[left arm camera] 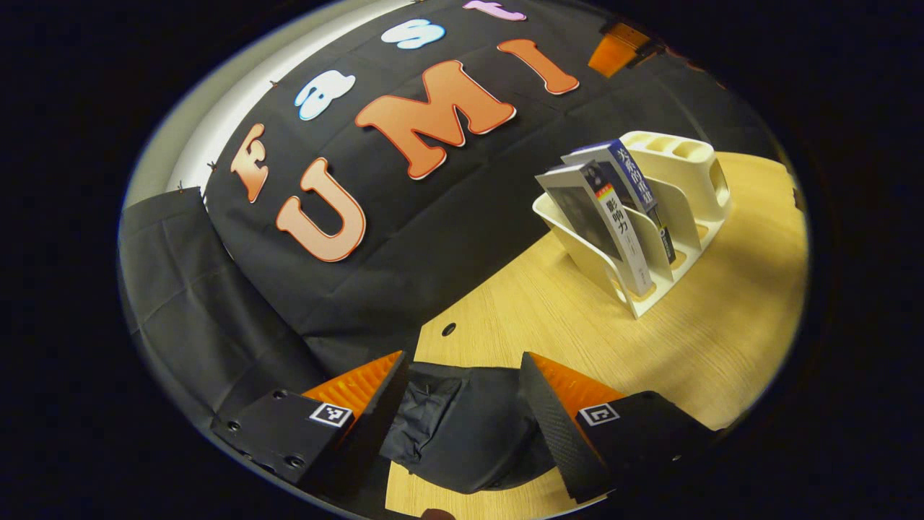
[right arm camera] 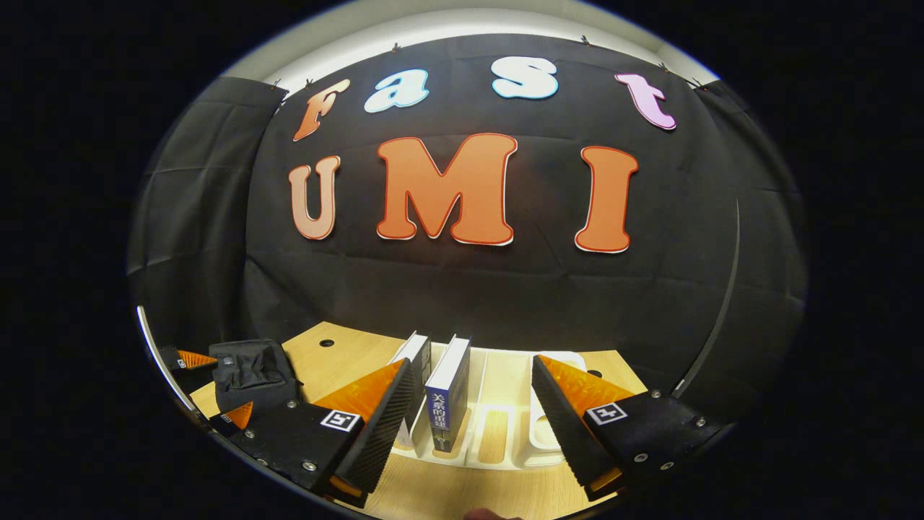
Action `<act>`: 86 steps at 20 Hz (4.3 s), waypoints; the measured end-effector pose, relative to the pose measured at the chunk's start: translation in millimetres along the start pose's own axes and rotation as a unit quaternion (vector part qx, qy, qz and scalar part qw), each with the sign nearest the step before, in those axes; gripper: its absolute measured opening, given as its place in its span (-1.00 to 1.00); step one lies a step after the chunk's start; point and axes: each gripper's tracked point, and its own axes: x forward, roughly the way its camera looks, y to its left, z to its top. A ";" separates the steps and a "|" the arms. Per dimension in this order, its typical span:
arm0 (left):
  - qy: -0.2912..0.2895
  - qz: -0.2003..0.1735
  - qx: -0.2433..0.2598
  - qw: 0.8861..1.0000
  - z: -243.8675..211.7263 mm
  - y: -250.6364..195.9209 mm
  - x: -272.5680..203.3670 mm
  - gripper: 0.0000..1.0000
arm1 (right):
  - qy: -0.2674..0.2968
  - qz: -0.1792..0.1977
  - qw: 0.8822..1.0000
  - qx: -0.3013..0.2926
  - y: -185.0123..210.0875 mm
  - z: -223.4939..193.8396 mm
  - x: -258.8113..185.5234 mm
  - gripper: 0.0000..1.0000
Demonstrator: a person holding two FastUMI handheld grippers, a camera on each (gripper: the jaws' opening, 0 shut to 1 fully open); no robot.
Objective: Open the schoolbag, grab two books from the bookshelf and put them into the schoolbag.
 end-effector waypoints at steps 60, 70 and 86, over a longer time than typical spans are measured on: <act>0.262 -0.055 0.049 0.962 -112.3 2.5 74.8 -0.88 | 0.056 0.039 0.997 -0.036 -21.4 -29.8 6.8 0.95; 0.242 -0.180 -0.043 0.952 -103.0 36.0 82.1 -0.88 | 0.130 0.030 0.991 -0.028 44.4 -25.1 28.2 0.95; 0.203 -0.387 -0.160 0.885 -94.2 75.1 86.2 -0.89 | 0.342 0.071 0.937 0.012 113.6 -17.3 95.3 0.97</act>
